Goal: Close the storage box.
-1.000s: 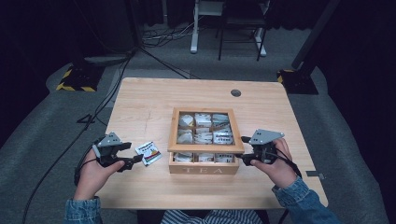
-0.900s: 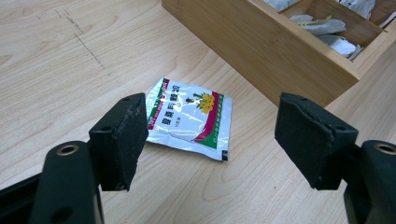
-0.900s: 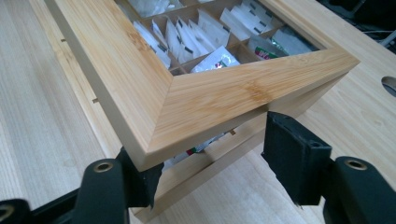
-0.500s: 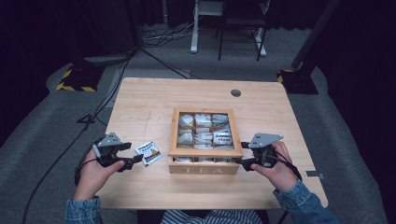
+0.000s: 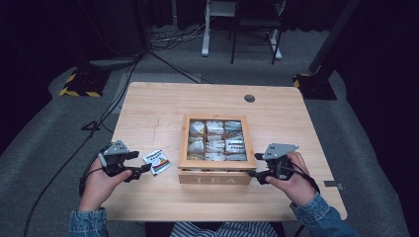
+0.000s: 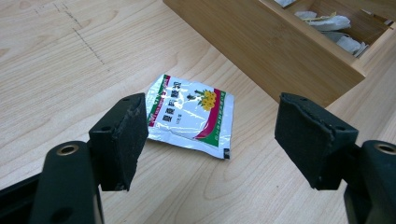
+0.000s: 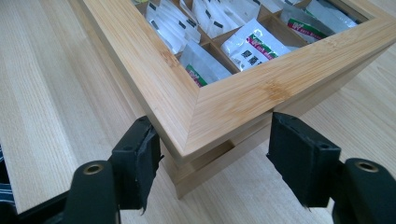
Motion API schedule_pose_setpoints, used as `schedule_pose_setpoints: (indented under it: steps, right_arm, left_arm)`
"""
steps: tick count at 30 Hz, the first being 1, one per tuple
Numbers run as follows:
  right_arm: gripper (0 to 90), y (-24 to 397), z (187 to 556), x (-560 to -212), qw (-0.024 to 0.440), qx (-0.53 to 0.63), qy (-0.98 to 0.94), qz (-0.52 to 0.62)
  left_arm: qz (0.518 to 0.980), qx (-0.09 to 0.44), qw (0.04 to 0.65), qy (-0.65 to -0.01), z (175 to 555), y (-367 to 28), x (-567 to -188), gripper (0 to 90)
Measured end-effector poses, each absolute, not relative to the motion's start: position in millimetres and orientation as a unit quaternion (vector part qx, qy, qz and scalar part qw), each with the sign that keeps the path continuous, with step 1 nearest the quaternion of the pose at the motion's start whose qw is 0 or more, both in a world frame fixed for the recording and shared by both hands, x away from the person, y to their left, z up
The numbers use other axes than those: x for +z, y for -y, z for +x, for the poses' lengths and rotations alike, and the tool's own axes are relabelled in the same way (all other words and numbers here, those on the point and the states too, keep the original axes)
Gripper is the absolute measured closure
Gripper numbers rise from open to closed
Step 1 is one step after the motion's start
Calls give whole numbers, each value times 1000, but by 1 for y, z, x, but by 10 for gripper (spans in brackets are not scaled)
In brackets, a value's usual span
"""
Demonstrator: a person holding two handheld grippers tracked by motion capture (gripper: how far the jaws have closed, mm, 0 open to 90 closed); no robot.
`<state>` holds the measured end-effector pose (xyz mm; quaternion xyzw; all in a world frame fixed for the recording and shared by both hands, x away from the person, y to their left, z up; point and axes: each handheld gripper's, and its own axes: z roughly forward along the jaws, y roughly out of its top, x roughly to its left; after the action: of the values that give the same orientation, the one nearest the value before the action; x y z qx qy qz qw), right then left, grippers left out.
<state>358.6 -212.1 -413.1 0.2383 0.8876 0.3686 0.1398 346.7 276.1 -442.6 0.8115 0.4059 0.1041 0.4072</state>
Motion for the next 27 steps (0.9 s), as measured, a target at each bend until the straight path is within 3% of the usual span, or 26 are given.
schedule_pose_setpoints:
  steps: [19, 27]
  right_arm:
    - [335, 209, 363, -427, 96, 336, -903, 251]
    - [286, 210, 362, -420, 94, 357, -893, 258]
  left_arm:
    - [811, 101, 404, -411, 347, -279, -446, 266]
    - [809, 102, 404, -415, 343, -281, -447, 266]
